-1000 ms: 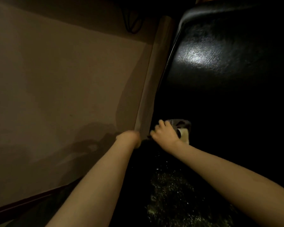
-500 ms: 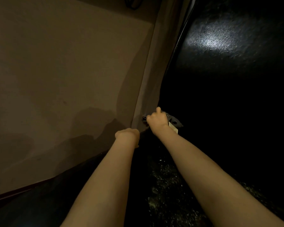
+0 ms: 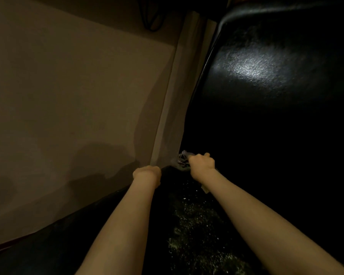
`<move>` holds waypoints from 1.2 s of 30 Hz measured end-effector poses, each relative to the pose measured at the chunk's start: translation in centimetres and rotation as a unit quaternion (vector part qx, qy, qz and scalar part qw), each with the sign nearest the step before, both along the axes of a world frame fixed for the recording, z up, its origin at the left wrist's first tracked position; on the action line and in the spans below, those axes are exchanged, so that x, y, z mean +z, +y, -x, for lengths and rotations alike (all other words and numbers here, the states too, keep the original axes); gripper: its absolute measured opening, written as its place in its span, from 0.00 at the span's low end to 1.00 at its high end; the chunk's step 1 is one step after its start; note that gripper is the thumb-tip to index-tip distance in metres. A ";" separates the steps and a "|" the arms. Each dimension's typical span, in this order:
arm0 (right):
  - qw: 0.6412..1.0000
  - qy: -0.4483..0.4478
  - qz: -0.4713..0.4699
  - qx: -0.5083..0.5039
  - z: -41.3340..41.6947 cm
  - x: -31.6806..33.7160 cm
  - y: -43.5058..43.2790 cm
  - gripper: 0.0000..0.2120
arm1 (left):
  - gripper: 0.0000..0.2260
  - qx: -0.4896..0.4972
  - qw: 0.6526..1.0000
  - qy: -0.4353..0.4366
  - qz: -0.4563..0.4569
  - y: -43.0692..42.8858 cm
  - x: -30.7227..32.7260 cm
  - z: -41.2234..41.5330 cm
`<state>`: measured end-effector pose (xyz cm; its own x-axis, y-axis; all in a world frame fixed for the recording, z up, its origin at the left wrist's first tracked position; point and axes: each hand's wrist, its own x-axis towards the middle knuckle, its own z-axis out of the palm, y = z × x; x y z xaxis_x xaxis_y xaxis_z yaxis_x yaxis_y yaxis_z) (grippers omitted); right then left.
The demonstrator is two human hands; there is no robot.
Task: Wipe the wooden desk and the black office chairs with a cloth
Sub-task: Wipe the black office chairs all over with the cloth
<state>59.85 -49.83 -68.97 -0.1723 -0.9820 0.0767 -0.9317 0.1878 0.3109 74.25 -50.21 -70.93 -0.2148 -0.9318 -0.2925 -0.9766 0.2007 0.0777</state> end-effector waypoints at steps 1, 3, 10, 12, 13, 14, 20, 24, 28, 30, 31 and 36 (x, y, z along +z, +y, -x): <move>1.000 0.003 0.001 -0.014 0.5 0.1 0.9 0.27 | 0.18 0.002 1.000 0.001 0.003 0.0 0.0 0.0; 1.000 0.009 0.007 -0.024 1.6 0.8 2.9 0.20 | 0.18 0.004 1.000 0.002 0.006 0.2 0.1 -0.2; 0.996 0.003 0.067 0.055 3.3 5.7 7.8 0.14 | 0.18 -0.001 0.998 -0.050 0.032 1.1 0.3 0.1; 0.991 0.044 0.096 0.088 3.9 5.7 8.8 0.17 | 0.18 -0.002 0.997 -0.058 0.050 1.8 0.3 0.1; 0.988 0.072 0.097 0.095 4.5 5.1 9.4 0.17 | 0.18 -0.003 0.997 -0.058 0.059 2.2 0.3 0.1; 0.987 0.095 0.088 0.095 5.2 4.3 9.8 0.17 | 0.19 -0.002 0.996 -0.058 0.066 2.7 0.4 0.1; 0.995 0.076 0.066 -0.016 12.2 2.3 15.5 0.17 | 0.26 0.017 0.991 -0.051 0.119 4.4 0.1 0.2; 0.995 0.069 0.045 -0.057 15.2 3.4 19.9 0.13 | 0.25 0.007 0.982 -0.051 0.182 6.1 0.8 0.9; 0.998 0.049 0.029 -0.041 17.4 6.1 23.4 0.10 | 0.14 -0.002 0.972 0.004 0.236 7.9 3.2 2.9; 0.998 -0.003 0.053 -0.016 18.1 6.8 24.0 0.10 | 0.11 -0.027 0.970 0.035 0.241 8.8 4.5 4.1; 0.997 -0.035 0.071 -0.005 18.1 6.9 24.0 0.12 | 0.11 -0.048 0.970 0.048 0.234 9.3 5.0 4.7; 0.989 -0.098 0.114 -0.001 18.0 3.6 23.5 0.21 | 0.21 -0.167 0.961 0.033 0.216 13.4 6.3 7.6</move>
<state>41.81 -26.35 -65.40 -0.2086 -0.9428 0.2601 -0.9692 0.2348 0.0738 66.62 -36.84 -64.60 -0.5287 -0.8386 0.1314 -0.8473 0.5305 -0.0237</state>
